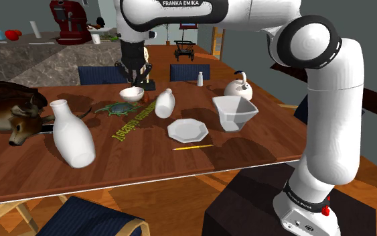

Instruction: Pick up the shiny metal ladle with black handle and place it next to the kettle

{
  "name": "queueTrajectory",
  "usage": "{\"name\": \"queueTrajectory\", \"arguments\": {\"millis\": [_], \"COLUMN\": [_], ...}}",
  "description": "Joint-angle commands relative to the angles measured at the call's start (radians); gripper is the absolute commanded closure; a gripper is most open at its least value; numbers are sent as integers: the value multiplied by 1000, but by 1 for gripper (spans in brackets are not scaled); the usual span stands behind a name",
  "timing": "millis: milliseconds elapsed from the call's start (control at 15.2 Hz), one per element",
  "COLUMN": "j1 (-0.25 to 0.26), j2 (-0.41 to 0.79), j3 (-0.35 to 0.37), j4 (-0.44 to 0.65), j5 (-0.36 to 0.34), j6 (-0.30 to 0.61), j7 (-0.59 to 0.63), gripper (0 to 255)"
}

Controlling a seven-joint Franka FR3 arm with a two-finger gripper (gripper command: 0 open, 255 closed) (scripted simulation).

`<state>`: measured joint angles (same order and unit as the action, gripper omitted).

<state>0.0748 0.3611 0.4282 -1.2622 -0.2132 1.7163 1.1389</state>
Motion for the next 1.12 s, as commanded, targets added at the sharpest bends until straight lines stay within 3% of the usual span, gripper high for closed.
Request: {"name": "queueTrajectory", "arguments": {"millis": [0,462,1056], "j1": [-26,-163,-250], "j2": [-45,-318,-584], "j3": [0,-39,-159], "j4": [-51,-395,-684], "j5": [20,153,260], "j6": [10,113,154], "j7": [-19,-177,-406], "gripper": [255,255,255]}}
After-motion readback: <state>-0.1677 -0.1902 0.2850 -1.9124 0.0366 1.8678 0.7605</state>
